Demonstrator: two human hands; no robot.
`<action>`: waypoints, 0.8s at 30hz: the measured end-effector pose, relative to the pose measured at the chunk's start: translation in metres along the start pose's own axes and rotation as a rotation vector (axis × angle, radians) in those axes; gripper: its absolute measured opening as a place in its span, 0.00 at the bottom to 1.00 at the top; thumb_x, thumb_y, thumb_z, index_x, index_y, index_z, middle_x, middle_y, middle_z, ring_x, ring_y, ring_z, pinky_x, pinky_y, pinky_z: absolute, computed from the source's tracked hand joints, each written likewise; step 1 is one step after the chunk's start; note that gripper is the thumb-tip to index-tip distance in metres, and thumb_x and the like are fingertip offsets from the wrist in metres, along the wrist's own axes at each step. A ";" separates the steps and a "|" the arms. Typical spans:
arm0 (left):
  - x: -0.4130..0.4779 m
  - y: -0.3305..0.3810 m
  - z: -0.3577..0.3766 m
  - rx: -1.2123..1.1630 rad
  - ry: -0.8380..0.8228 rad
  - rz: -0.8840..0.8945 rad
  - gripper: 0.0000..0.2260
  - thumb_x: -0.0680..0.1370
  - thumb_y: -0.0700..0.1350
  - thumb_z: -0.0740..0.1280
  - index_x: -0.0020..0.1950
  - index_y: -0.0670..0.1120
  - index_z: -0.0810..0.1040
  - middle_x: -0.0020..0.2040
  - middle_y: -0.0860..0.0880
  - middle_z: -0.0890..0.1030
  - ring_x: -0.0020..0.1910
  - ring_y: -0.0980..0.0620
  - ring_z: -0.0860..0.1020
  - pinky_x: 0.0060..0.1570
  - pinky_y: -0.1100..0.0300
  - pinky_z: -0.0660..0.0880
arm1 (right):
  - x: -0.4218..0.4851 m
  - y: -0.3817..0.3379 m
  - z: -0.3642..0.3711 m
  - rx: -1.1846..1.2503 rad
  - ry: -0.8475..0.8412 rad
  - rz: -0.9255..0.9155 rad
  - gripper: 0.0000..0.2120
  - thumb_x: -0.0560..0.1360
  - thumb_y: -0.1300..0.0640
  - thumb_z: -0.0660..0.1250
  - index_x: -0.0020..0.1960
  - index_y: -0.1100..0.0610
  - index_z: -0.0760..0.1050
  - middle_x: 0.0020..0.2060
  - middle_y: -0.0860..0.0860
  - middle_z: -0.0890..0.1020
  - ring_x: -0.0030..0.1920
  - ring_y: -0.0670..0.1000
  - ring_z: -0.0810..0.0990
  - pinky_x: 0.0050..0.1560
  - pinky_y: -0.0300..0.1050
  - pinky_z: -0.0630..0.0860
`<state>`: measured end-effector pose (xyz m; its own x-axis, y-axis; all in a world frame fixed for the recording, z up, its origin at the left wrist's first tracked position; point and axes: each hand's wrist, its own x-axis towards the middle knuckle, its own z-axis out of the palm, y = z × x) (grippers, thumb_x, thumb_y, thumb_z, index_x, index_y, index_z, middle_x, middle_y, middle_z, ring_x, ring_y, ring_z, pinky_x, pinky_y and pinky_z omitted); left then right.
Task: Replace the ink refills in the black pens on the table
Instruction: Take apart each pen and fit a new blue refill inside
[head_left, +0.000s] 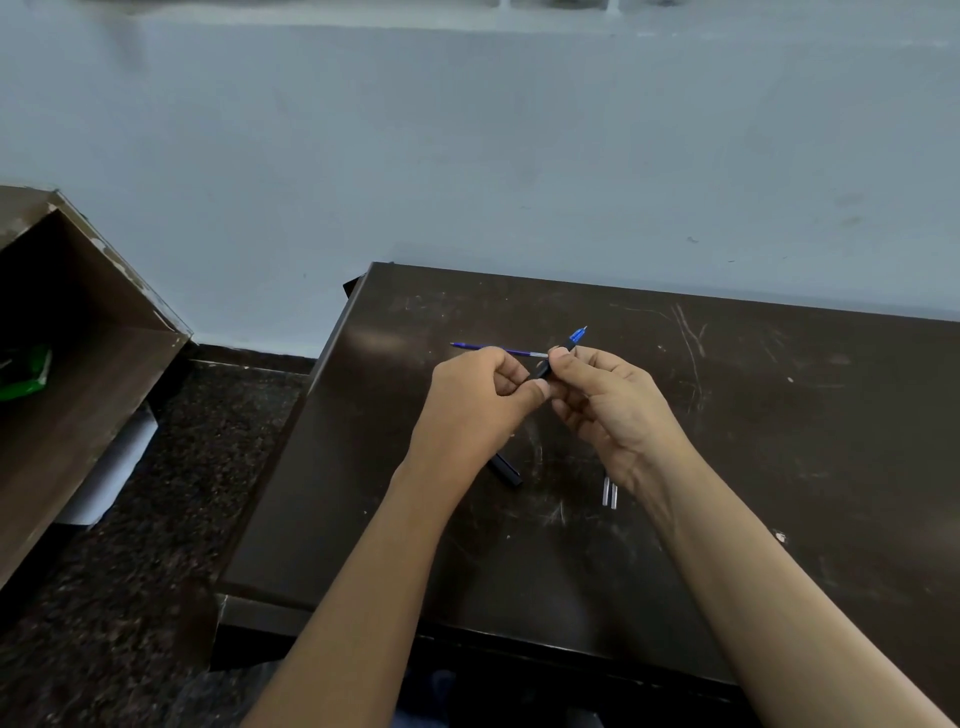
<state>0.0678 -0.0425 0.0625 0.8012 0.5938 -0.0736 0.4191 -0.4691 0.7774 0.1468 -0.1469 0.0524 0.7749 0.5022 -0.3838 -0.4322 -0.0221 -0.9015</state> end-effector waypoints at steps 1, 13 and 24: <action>0.000 -0.001 0.000 0.001 0.000 -0.007 0.08 0.74 0.52 0.69 0.45 0.48 0.79 0.37 0.53 0.80 0.35 0.59 0.77 0.30 0.74 0.72 | 0.000 0.000 0.000 0.000 -0.004 -0.002 0.08 0.74 0.57 0.69 0.37 0.54 0.78 0.31 0.49 0.80 0.34 0.45 0.76 0.39 0.39 0.75; 0.000 0.000 -0.001 0.011 -0.038 -0.015 0.07 0.77 0.48 0.65 0.44 0.47 0.79 0.37 0.51 0.83 0.34 0.58 0.79 0.30 0.77 0.71 | 0.001 0.003 0.000 -0.017 -0.026 -0.027 0.06 0.75 0.58 0.68 0.40 0.54 0.81 0.31 0.47 0.80 0.33 0.43 0.77 0.39 0.38 0.75; -0.002 0.006 -0.004 -0.136 -0.267 -0.104 0.13 0.82 0.45 0.57 0.53 0.45 0.81 0.44 0.49 0.83 0.35 0.59 0.75 0.39 0.65 0.72 | 0.003 -0.006 -0.007 0.178 -0.201 -0.031 0.14 0.81 0.64 0.56 0.52 0.54 0.79 0.49 0.48 0.86 0.42 0.45 0.83 0.41 0.36 0.78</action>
<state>0.0673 -0.0438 0.0698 0.8487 0.4324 -0.3045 0.4579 -0.3127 0.8322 0.1550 -0.1511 0.0550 0.6899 0.6621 -0.2929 -0.4976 0.1398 -0.8561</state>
